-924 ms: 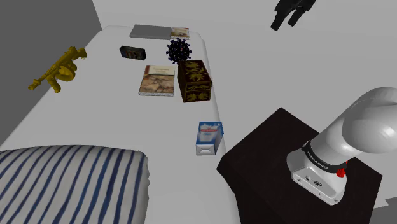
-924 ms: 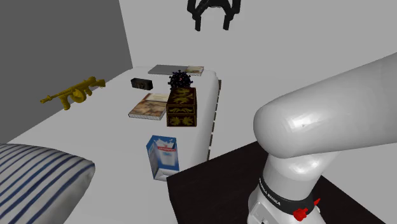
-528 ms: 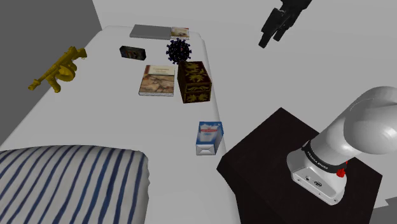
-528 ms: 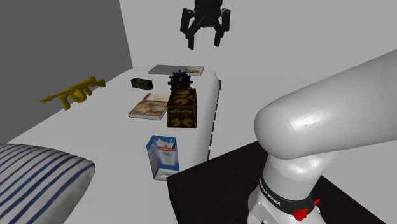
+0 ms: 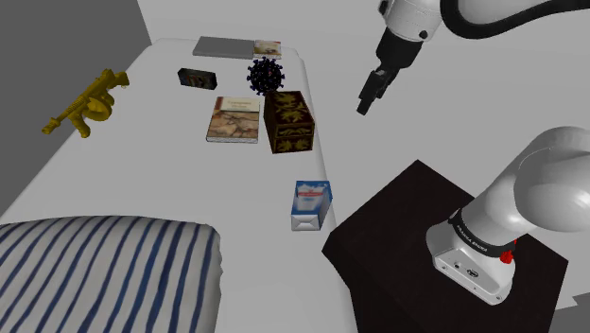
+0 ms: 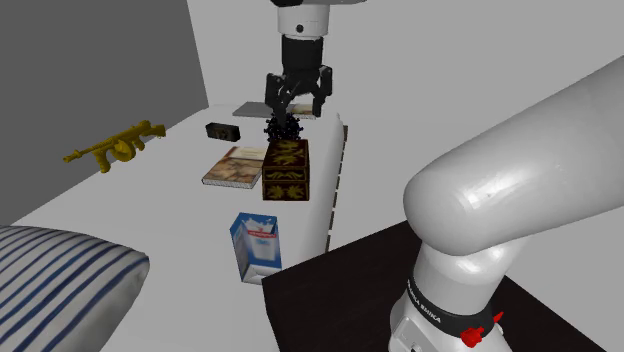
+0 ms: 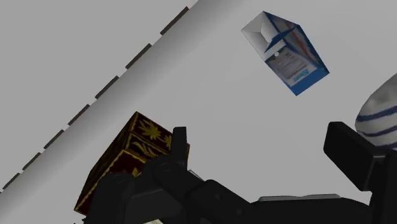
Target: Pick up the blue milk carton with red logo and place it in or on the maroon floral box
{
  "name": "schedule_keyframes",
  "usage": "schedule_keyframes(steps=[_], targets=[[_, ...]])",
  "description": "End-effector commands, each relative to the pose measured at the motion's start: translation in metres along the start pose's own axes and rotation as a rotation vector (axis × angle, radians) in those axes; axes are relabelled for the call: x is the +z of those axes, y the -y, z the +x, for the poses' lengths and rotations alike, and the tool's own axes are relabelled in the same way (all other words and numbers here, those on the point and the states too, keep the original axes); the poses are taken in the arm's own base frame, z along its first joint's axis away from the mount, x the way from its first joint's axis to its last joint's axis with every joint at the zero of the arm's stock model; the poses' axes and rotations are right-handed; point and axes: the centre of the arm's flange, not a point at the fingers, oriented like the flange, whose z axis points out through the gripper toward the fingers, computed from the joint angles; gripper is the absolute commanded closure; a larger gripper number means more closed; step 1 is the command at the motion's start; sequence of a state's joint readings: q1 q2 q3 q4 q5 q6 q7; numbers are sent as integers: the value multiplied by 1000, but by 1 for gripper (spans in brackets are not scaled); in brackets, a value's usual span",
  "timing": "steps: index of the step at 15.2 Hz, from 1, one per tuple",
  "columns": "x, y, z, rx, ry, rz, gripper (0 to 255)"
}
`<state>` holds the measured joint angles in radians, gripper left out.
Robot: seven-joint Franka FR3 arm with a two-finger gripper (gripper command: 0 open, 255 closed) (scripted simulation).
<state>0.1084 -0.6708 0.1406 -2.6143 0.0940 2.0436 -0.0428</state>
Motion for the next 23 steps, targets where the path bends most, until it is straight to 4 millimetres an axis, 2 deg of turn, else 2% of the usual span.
schedule_keyframes(steps=[1,10,18,19,23], targets=[[24,11,4,-49,8,3,0],[133,59,8,-264,52,14,0],[229,101,-1,-454,92,24,0],[240,106,-3,-476,96,25,0],[261,106,-5,-476,96,25,0]])
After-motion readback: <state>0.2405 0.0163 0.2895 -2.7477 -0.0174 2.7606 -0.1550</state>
